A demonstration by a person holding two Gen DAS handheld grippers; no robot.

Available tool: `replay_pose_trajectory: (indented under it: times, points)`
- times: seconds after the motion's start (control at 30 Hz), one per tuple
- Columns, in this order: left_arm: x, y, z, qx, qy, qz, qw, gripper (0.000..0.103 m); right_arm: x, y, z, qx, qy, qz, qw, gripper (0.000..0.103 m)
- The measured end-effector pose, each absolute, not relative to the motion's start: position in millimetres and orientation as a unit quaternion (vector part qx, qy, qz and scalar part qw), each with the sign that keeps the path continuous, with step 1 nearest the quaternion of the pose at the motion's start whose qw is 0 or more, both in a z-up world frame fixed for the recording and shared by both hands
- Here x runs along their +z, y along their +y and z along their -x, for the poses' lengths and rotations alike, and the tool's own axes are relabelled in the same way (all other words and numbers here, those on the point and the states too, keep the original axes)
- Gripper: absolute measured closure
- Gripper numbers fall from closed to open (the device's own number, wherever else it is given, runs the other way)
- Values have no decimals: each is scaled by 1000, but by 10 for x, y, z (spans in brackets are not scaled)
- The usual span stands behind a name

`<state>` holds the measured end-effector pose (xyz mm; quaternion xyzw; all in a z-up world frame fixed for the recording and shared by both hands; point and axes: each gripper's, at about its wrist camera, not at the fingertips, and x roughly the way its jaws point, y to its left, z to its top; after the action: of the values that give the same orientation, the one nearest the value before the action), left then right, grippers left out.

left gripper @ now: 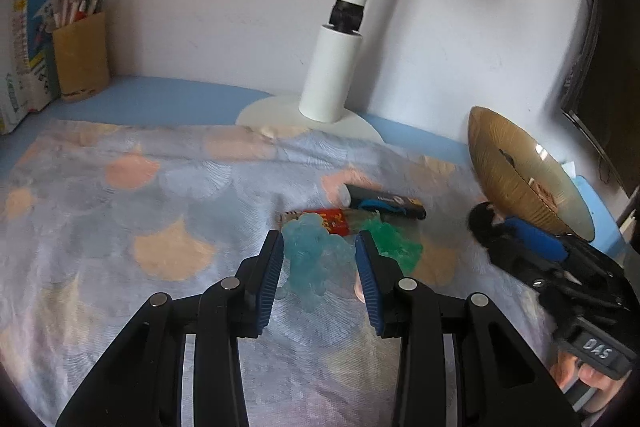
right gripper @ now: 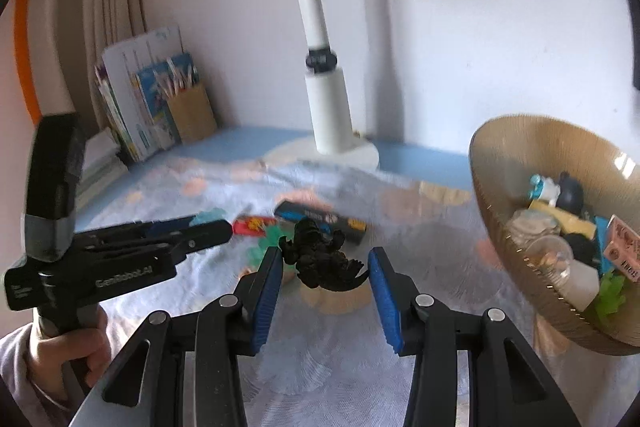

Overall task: Organize rigid objects
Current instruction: 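Carry the green toy and dinosaur into the golden bowl and release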

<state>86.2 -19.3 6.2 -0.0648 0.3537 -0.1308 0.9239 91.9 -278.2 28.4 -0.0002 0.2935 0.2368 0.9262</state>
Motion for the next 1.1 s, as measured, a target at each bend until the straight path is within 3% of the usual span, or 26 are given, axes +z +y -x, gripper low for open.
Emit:
replay_pose_trajectory:
  times: [0.23,0.5,0.77,0.8,0.87,0.9,0.93,0.97,1.1]
  points:
    - [384,-548,-907,-153,335,44,929,69,459,-3069,-898,245,272,-71,928,60]
    - [852,-1509,-1036,-220,306,10,926,69,932,-3870,-1158,184,262,-111,941,60]
    - [814,-2496,-1027,-299,314,-29,900,68,992,-4671,-1330,115,285,-138,942,59]
    - [786,-2569,-1011,-301,317,-36,899,65,975,-4755,-1358,112,291,-147,939,59]
    - [736,-2690,-957,-301,321,-47,897,31,932,-4889,-1390,107,300,-170,933,54]
    - [699,-2740,-972,-304,336,-51,890,0,911,-4945,-1395,103,302,-182,930,35]
    - [651,-2780,-984,-308,357,-53,880,0,886,-4977,-1389,98,306,-193,927,7]
    - [624,-2803,-996,-309,367,-55,876,0,859,-5017,-1376,90,310,-208,923,0]
    - [532,-2738,-998,-292,386,-63,873,1,814,-5027,-1308,86,306,-222,922,0]
